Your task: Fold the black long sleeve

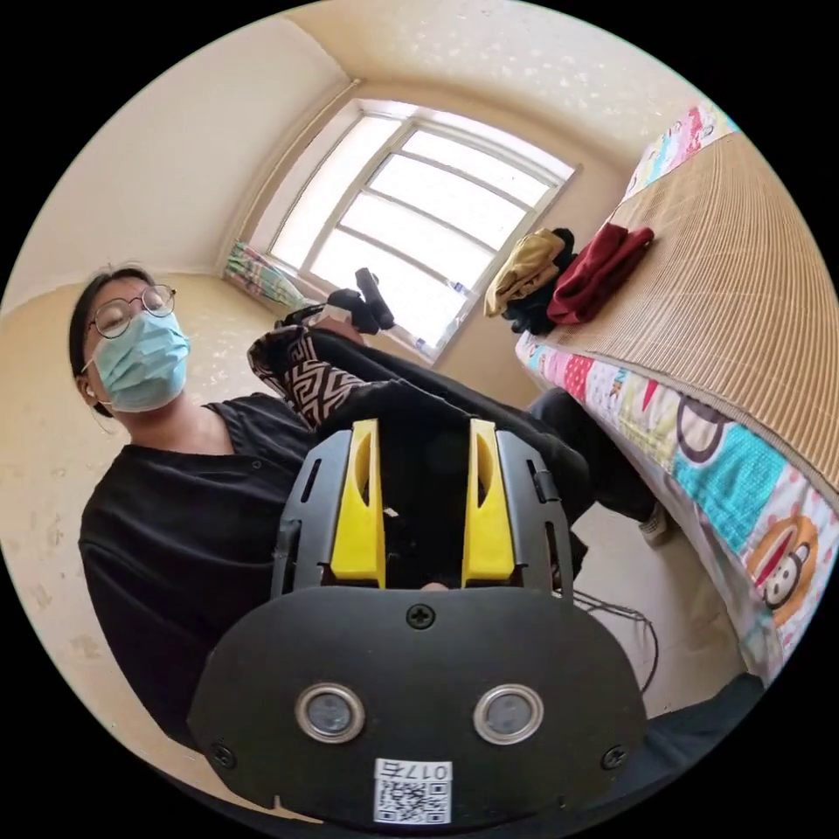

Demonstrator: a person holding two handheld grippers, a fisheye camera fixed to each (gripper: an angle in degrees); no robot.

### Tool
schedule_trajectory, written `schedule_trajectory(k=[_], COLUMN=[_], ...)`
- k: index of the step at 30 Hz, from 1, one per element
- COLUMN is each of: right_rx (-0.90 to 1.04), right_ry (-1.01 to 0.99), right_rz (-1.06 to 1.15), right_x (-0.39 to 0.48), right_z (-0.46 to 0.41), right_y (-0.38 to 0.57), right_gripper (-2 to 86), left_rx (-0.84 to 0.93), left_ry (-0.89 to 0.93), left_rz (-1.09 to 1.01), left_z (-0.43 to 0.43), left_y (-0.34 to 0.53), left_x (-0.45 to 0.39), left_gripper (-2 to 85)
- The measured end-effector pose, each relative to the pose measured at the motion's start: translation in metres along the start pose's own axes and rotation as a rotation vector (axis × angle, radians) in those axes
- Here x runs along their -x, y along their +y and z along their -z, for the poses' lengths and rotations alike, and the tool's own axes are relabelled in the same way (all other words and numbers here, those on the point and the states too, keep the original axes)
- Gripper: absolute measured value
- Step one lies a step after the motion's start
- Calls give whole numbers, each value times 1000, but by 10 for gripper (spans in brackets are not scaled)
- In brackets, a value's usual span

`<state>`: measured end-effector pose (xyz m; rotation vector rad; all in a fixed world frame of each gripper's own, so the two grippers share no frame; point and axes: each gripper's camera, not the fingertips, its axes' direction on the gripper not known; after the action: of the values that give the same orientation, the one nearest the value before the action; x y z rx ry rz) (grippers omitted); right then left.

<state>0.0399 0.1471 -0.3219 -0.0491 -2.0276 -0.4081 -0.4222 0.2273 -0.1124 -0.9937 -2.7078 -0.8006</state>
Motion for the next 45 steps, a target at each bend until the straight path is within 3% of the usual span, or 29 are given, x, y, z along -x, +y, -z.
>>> schedule_trajectory(k=[4, 6, 8, 11, 13, 15, 16, 18, 21, 25, 27, 28, 29, 31, 33, 35, 37, 39, 41, 45], right_rx=[32, -21, -146, -532, -773, -859, -835, -769, -841, -1070, -1083, -1048, -1028, -923, -800, -644, -526, -456, -378, -258], right_ry=[-20, 31, 121, 261, 298, 261, 242, 251, 520, 565, 704, 863, 954, 1335, 1429, 1409, 1334, 1356, 1392, 1499], right_rz=[29, 23, 68, 213, 513, 801, 951, 1032, 786, 617, 502, 393, 331, 102, 33, -69, -240, -224, -237, -486], right_x=[15, 28, 56, 138, 218, 261, 279, 290, 270, 235, 228, 220, 213, 161, 101, 33, -46, -89, -138, -245], right_z=[-26, -13, 17, 81, 93, 75, 57, 32, 10, 35, 51, 60, 65, 85, 96, 96, 75, 37, -3, -71], right_y=[11, 14, 17, 34, 58, 73, 73, 60, 21, -23, -77, -130, -161, -299, -388, -445, -466, -451, -419, -308], right_gripper=[50, 42, 38, 35, 33, 32, 32, 31, 31, 34, 36, 38, 39, 50, 70, 87, 97, 99, 99, 101], left_rx=[1, 50, 124, 334, 415, 525, 551, 604, 586, 465, 417, 425, 458, 538, 626, 679, 664, 695, 768, 937], left_ry=[-90, -255, -434, -793, -931, -973, -954, -913, -1113, -1302, -1445, -1464, -1557, -1765, -2036, -2159, -2147, -2040, -1977, -1886], left_rz=[6, 18, 66, 175, 202, 83, 48, -21, 142, 298, 460, 487, 551, 641, 787, 939, 992, 1016, 1080, 1226], left_z=[6, 9, 8, -1, -15, -55, -65, -92, -74, -31, 5, 14, 35, 82, 163, 210, 227, 224, 217, 188], left_y=[4, -6, -19, -40, -50, -54, -53, -48, -49, -78, -118, -129, -150, -175, -181, -165, -142, -90, -34, 104], left_x=[-15, -35, -47, -60, -64, -68, -67, -45, 16, 89, 167, 192, 247, 337, 431, 464, 472, 468, 459, 420], left_gripper=[-7, -7, -7, -7, -8, -8, -8, -7, -7, -6, -4, -3, 0, 9, 38, 59, 75, 81, 82, 92])
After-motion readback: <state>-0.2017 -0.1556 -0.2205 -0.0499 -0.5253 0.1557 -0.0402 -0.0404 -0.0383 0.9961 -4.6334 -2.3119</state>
